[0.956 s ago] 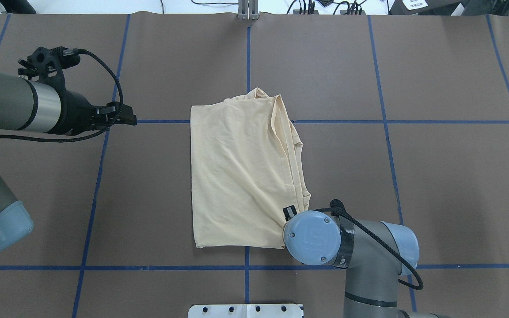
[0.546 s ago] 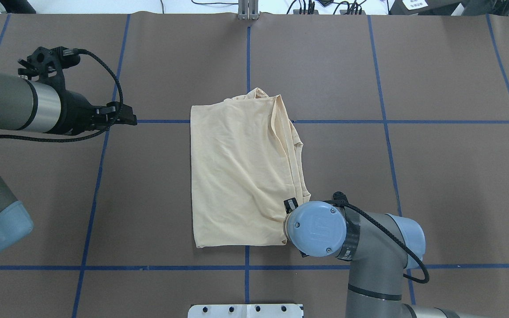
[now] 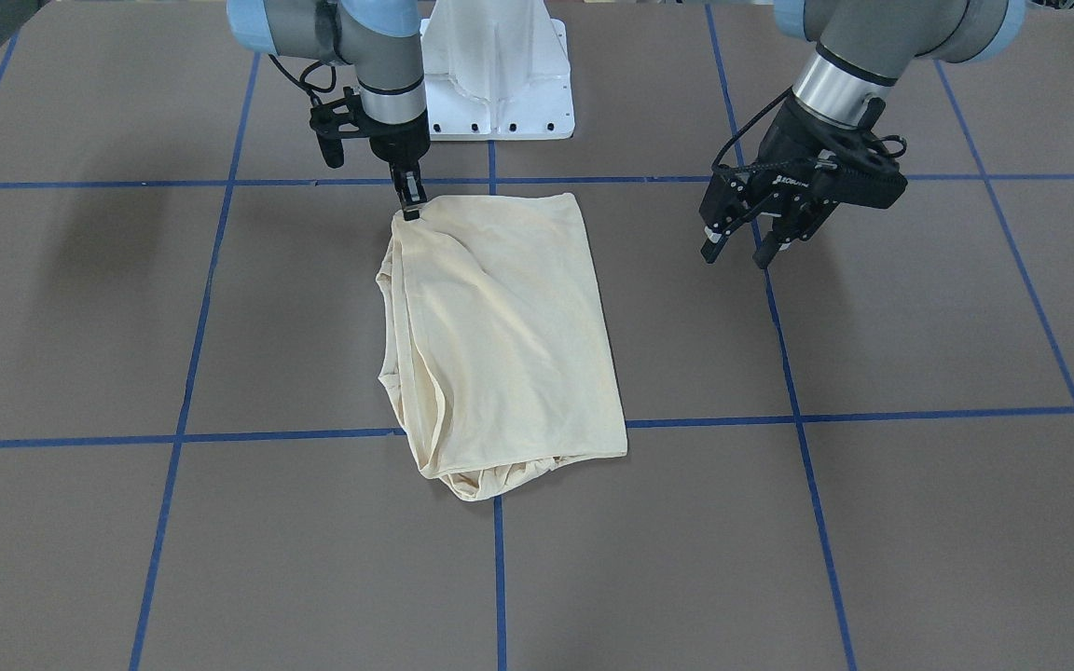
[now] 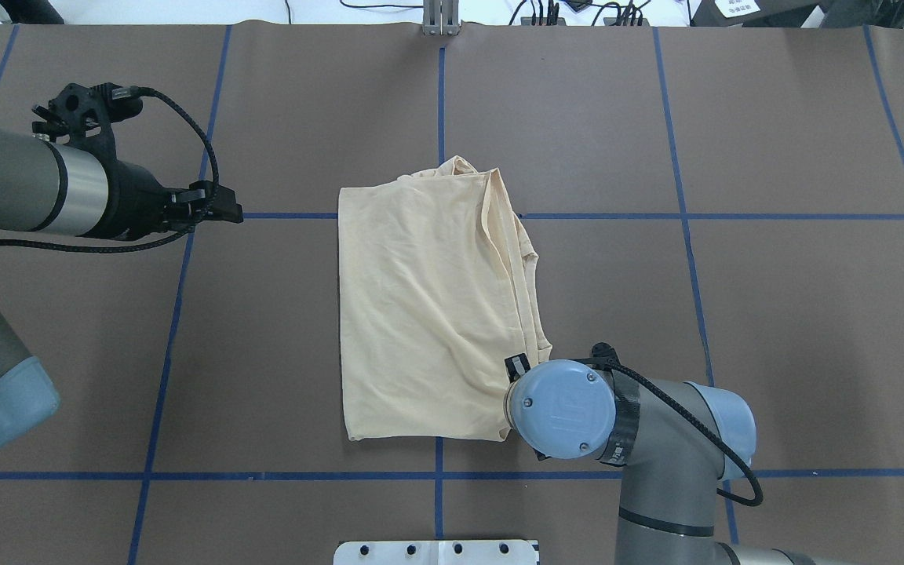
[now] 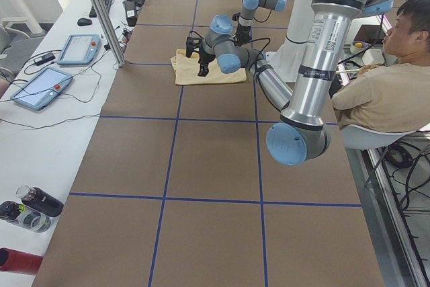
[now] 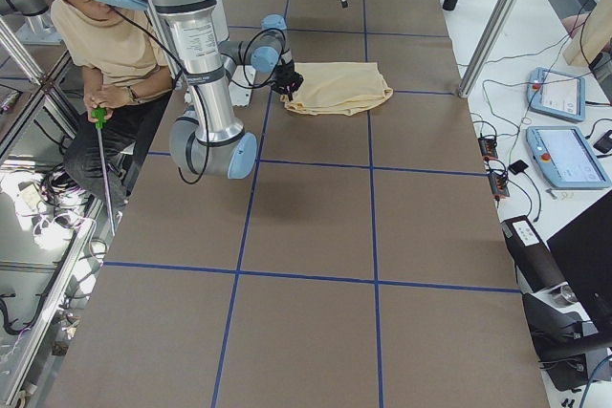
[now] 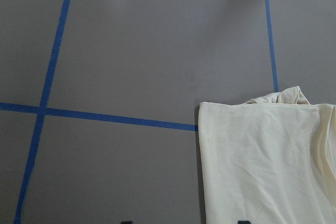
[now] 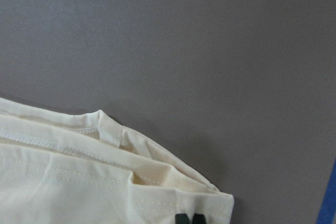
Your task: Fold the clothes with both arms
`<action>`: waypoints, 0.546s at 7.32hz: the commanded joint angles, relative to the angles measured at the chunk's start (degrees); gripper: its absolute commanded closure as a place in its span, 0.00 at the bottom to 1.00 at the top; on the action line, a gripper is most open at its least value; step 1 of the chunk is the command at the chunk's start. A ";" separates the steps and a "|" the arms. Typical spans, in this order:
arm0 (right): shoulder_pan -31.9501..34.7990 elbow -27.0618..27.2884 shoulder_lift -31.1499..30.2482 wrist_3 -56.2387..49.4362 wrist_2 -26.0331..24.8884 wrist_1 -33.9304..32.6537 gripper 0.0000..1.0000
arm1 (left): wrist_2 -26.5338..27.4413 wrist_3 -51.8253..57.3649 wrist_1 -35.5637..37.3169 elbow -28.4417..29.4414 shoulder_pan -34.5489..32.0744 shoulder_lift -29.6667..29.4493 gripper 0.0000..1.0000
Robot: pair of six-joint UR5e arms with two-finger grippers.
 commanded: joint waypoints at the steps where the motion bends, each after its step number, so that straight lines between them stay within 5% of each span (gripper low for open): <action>1: 0.09 -0.07 0.11 0.02 -0.25 -0.06 0.33 | 0.00 0.00 0.00 0.00 0.00 0.00 0.27; 2: 0.01 -0.15 0.28 0.54 -0.42 -0.06 0.01 | 0.00 -0.09 0.00 0.00 0.00 0.00 0.27; 4: -0.69 -0.59 -0.07 -0.07 -0.51 0.29 0.00 | 0.09 -0.09 0.00 -0.08 0.00 -0.09 0.27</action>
